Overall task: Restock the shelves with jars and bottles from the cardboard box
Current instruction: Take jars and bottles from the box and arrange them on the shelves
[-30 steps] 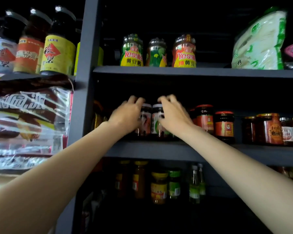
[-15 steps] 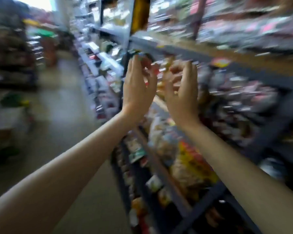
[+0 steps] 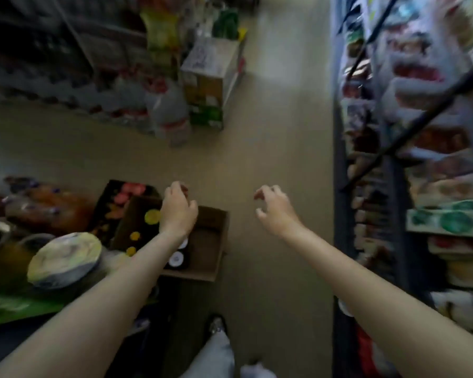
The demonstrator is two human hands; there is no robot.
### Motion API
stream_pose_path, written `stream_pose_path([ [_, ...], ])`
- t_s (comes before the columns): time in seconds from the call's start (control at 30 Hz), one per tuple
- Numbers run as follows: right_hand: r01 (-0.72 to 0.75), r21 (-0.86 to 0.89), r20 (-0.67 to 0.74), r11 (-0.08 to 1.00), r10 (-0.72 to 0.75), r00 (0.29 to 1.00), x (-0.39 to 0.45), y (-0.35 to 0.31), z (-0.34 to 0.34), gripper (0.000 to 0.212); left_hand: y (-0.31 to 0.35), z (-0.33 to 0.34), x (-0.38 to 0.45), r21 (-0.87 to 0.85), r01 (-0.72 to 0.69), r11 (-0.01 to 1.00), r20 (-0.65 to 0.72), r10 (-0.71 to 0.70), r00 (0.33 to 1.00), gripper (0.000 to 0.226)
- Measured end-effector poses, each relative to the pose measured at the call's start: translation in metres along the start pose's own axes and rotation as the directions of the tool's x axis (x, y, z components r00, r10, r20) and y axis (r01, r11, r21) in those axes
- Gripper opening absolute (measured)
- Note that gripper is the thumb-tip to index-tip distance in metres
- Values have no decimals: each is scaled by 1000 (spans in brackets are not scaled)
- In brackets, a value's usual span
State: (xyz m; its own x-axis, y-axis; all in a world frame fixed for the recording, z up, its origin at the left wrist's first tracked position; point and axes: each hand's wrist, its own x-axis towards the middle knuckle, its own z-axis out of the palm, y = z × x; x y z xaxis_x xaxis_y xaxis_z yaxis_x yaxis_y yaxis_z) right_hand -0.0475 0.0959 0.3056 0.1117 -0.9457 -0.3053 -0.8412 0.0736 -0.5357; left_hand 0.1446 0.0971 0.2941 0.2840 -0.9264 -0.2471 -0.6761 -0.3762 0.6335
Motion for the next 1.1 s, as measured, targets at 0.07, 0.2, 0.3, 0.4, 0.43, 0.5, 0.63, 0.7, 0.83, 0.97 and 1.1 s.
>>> stream_pose_path([
  [0.07, 3, 4, 100, 1000, -3, 995, 29, 11, 42, 29, -40, 21, 15, 22, 79, 997, 26, -80, 996, 23],
  [0.2, 18, -20, 263, 1000, -13, 965, 88, 40, 135, 31, -117, 75, 47, 119, 192, 974, 62, -201, 978, 23],
  [0.3, 119, -64, 383, 991, -86, 920, 133, 57, 208, 33, -169, 118, 73, 162, 335, 928, 63, -348, 935, 21],
  [0.4, 283, -126, 483, 951, -191, 854, 172, 70, 275, 45, -220, 161, 95, 233, 406, 884, 89, -435, 896, 24],
  [0.43, 341, -148, 510, 928, -224, 831, 183, 73, 295, 49, -236, 174, 102, 256, 394, 883, 92, -428, 899, 25],
  [0.5, 441, -180, 556, 879, -279, 783, 200, 79, 336, 55, -265, 196, 113, 281, 371, 885, 98, -411, 906, 29],
  [0.63, 574, -180, 641, 799, -348, 684, 227, 84, 414, 64, -313, 225, 128, 252, 409, 877, 81, -440, 894, 32],
  [0.7, 601, -158, 666, 783, -365, 651, 236, 84, 441, 65, -328, 235, 127, 241, 396, 886, 89, -426, 900, 32],
  [0.83, 539, -72, 546, 839, -419, 725, 244, 85, 482, 51, -352, 253, 122, 208, 351, 913, 87, -375, 923, 35],
  [0.97, 472, 13, 508, 881, -413, 756, 259, 90, 455, 40, -341, 249, 117, 19, 374, 927, 97, -374, 922, 50],
  [1.1, 326, 97, 616, 940, -314, 723, 282, 82, 381, 36, -313, 230, 127, -121, 378, 918, 228, -345, 911, 65],
])
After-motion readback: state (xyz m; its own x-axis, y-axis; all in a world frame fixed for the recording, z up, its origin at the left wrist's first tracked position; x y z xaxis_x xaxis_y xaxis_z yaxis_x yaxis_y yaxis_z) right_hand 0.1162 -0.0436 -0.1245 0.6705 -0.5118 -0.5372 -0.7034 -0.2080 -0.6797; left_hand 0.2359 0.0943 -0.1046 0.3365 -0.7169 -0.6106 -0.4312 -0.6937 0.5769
